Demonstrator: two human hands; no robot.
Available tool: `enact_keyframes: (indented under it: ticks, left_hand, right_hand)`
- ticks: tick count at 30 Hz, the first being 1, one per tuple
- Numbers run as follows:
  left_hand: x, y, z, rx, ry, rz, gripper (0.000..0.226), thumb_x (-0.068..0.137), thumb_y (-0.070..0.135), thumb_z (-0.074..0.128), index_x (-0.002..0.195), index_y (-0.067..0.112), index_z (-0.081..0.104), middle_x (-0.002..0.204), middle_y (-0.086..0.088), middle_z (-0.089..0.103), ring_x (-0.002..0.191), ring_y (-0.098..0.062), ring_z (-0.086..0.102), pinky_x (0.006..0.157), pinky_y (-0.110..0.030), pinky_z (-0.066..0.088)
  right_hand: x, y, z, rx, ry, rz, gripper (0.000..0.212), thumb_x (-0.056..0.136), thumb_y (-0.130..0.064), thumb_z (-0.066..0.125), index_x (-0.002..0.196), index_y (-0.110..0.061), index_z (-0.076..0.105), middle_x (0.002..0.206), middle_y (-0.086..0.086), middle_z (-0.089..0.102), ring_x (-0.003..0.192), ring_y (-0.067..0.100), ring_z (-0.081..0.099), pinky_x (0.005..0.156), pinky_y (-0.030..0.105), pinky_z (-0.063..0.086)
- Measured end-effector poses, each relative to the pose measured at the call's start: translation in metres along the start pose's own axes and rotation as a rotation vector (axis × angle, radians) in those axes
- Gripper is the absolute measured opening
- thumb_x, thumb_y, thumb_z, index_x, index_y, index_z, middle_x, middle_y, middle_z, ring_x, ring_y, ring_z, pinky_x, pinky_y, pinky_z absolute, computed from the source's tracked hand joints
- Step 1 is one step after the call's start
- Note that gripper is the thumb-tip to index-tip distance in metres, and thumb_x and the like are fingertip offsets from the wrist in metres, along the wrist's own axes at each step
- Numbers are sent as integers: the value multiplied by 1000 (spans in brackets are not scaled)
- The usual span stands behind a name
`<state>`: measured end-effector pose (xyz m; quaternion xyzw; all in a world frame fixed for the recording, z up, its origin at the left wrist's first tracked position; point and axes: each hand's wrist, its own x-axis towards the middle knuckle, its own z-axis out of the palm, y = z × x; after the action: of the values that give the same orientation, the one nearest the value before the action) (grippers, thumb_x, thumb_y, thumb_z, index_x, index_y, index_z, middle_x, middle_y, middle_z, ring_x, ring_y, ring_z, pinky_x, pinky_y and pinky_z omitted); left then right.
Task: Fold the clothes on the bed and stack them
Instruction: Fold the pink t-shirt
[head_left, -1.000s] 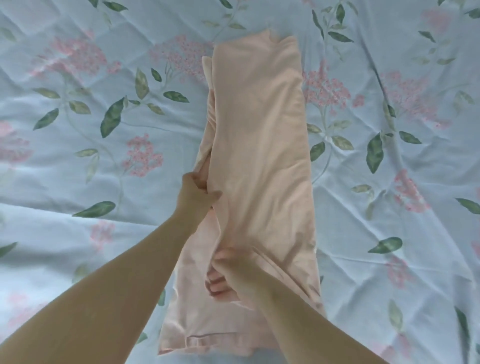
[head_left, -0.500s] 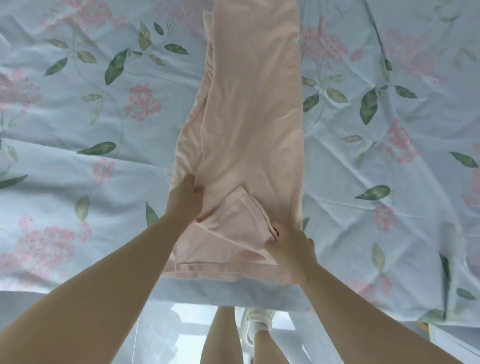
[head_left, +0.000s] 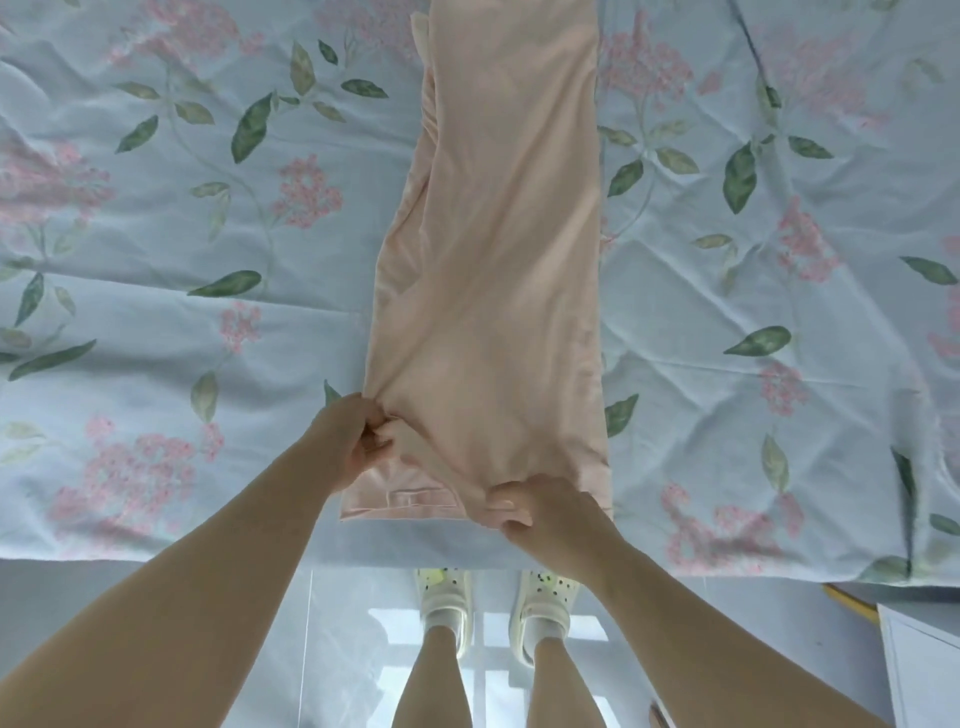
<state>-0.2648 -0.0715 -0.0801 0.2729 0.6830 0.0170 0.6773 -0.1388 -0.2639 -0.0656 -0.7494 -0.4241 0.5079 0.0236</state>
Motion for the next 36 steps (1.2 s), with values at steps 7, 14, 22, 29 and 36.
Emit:
enact_keyframes:
  ticks: [7, 14, 22, 29, 36]
  left_hand:
    - [-2, -3, -7, 395, -127, 73, 79, 52, 30, 86, 120, 6, 53, 112, -10, 65, 103, -31, 64, 92, -45, 51]
    - [4, -20, -24, 912, 261, 378, 29, 81, 23, 67, 105, 14, 53, 109, -7, 47, 94, -31, 52, 79, -36, 49]
    - [-2, -30, -12, 610, 46, 418, 42, 87, 13, 58, 126, 18, 44, 103, 0, 55, 99, -27, 53, 89, -41, 45]
    - [-5, -20, -2, 640, -152, 249, 55, 75, 17, 75, 126, 17, 51, 112, -1, 62, 102, -22, 59, 85, -34, 51]
    - [20, 28, 53, 516, 189, 375, 62, 81, 63, 46, 121, 17, 57, 116, -16, 59, 108, -39, 55, 95, -46, 46]
  right_hand:
    - [0, 2, 1, 143, 101, 114, 28, 94, -21, 46, 115, -28, 63, 115, -8, 57, 110, 12, 53, 86, 27, 45]
    - [-2, 14, -8, 374, 637, 565, 32, 87, -20, 57, 118, -17, 49, 121, 8, 45, 108, 28, 45, 91, 38, 39]
    - [-3, 36, -19, 862, 479, 545, 11, 84, 3, 51, 81, -2, 60, 64, 10, 52, 54, 20, 43, 56, 32, 43]
    - [-15, 51, -20, 744, 322, 635, 7, 83, -3, 52, 80, -7, 56, 67, 6, 46, 62, 21, 41, 60, 29, 35]
    - [28, 43, -50, 911, 570, 494, 35, 79, -16, 56, 60, -18, 28, 47, -8, 26, 49, 14, 24, 48, 26, 21]
